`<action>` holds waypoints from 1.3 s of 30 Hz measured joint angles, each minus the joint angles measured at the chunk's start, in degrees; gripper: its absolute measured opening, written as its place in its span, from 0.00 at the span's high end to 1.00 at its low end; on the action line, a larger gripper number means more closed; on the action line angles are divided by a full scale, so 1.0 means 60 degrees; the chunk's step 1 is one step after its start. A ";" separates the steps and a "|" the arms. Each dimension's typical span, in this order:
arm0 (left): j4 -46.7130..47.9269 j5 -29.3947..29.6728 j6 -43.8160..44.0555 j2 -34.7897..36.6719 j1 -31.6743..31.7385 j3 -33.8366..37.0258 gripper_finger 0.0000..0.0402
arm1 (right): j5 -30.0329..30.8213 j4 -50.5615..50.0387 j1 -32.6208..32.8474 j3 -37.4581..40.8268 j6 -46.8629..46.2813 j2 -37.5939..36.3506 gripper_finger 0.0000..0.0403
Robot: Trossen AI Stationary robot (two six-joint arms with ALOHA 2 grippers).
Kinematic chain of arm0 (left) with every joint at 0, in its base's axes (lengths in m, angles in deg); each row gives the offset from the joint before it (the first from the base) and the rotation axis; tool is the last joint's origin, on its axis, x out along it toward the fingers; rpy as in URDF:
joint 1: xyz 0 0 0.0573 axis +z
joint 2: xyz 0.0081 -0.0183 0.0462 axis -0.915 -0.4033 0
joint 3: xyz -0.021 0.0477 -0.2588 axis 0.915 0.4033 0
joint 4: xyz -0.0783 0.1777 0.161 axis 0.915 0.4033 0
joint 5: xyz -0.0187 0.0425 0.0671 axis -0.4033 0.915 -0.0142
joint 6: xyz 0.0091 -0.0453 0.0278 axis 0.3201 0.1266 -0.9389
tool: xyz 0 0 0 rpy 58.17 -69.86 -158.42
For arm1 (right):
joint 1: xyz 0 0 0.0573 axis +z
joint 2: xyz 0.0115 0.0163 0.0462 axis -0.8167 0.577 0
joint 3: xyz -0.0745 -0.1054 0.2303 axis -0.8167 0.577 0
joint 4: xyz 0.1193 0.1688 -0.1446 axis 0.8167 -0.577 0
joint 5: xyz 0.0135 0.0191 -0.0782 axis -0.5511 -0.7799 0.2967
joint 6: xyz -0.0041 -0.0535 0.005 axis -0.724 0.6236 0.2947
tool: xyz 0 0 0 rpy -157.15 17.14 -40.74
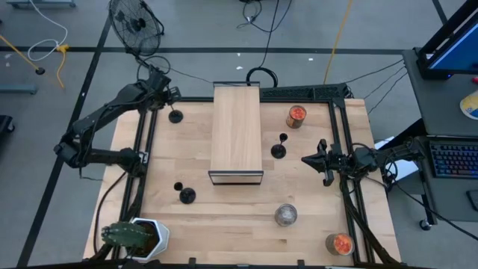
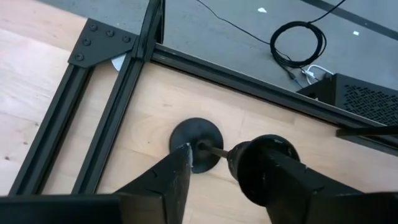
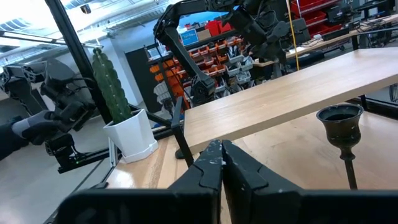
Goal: Pick & Place candle stick holders
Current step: Put the top black candle holder on the shelf
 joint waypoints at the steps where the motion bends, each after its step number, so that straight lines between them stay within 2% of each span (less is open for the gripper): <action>1: 0.0000 0.0000 0.0000 -0.0003 0.0000 0.0003 0.63 | 0.0000 0.0003 0.0001 -0.0002 0.0000 0.0000 1.00; 9: -0.0051 -0.0074 0.0008 -0.0003 -0.0002 0.0000 0.93 | 0.0000 0.0001 0.0004 -0.0001 0.0000 0.0000 1.00; 11: -0.0041 -0.0178 0.0008 0.0004 -0.0016 0.0000 0.96 | 0.0000 -0.0001 0.0000 0.0002 0.0000 0.0000 1.00; 16: -0.0032 -0.0139 -0.0026 0.0003 -0.0010 0.0004 0.94 | 0.0000 0.0000 0.0002 0.0001 0.0000 0.0000 1.00; 19: -0.0059 -0.0211 -0.0198 0.0165 -0.0063 0.0027 0.97 | 0.0000 0.0003 0.0002 0.0000 -0.0001 0.0000 1.00; 27: -0.0517 -0.0142 -0.0321 0.1268 -0.0274 0.0066 0.99 | 0.0000 -0.0001 0.0002 -0.0002 -0.0004 0.0000 1.00; 34: -0.0553 -0.0943 -0.0249 0.2430 -0.0292 0.0070 0.99 | 0.0000 -0.0001 0.0000 0.0002 -0.0004 0.0000 1.00; 39: -0.1267 -0.1615 -0.0142 0.3311 -0.0483 0.0059 0.99 | 0.0000 -0.0001 0.0004 -0.0002 -0.0003 0.0000 1.00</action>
